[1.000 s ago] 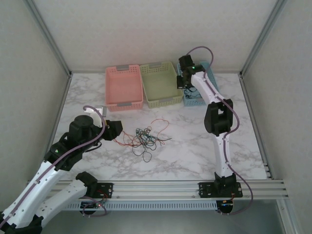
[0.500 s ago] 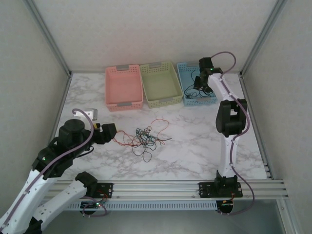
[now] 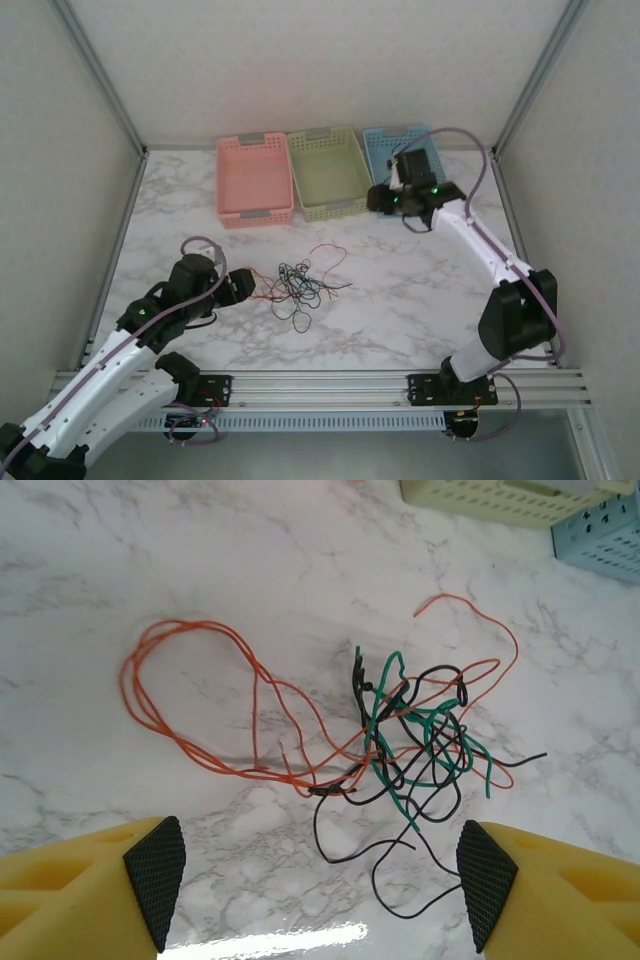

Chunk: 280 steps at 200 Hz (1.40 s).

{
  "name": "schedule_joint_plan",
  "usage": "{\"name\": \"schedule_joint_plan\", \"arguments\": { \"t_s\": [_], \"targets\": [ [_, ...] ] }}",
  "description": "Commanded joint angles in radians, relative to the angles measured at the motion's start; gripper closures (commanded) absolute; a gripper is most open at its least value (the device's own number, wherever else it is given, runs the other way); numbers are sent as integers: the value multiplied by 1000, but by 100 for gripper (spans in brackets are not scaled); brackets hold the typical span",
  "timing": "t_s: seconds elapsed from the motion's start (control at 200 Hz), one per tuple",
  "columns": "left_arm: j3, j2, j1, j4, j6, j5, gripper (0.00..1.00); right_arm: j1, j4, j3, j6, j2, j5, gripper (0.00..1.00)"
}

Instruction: Untangle the cables

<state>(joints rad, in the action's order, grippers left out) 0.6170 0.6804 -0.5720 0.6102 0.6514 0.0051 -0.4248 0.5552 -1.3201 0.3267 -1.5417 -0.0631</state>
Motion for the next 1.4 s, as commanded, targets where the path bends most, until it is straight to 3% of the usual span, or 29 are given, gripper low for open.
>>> {"name": "schedule_joint_plan", "arguments": {
  "t_s": [0.0, 0.22, 0.631, 0.836, 0.946, 1.036, 1.151, 1.251, 1.396],
  "targets": [
    [-62, 49, 1, -162, 56, 125, 28, -100, -97, 127, 26, 1, -179, 51],
    [-97, 117, -5, -297, 12, 224, 31, -272, -220, 191, 65, -61, -274, 50],
    [-64, 286, -18, -359, -44, 248, 30, -299, -193, 48, -21, -298, -342, 46],
    [-48, 345, -22, -376, -56, 233, 32, -299, -203, 44, -25, -331, -358, 59],
    [-45, 382, -25, -401, -58, 240, 36, -299, -223, 51, -23, -322, -364, 75],
    [-43, 410, -28, -421, -58, 245, 42, -299, -234, 61, -23, -310, -357, 90],
    [-43, 433, -32, -437, -58, 243, 50, -299, -254, 89, -20, -277, -342, 100],
    [-43, 452, -34, -447, -62, 240, 57, -299, -259, 106, -14, -265, -338, 100],
    [-45, 474, -34, -450, -64, 229, 81, -298, -271, 129, -2, -243, -338, 100]
  ]
}}
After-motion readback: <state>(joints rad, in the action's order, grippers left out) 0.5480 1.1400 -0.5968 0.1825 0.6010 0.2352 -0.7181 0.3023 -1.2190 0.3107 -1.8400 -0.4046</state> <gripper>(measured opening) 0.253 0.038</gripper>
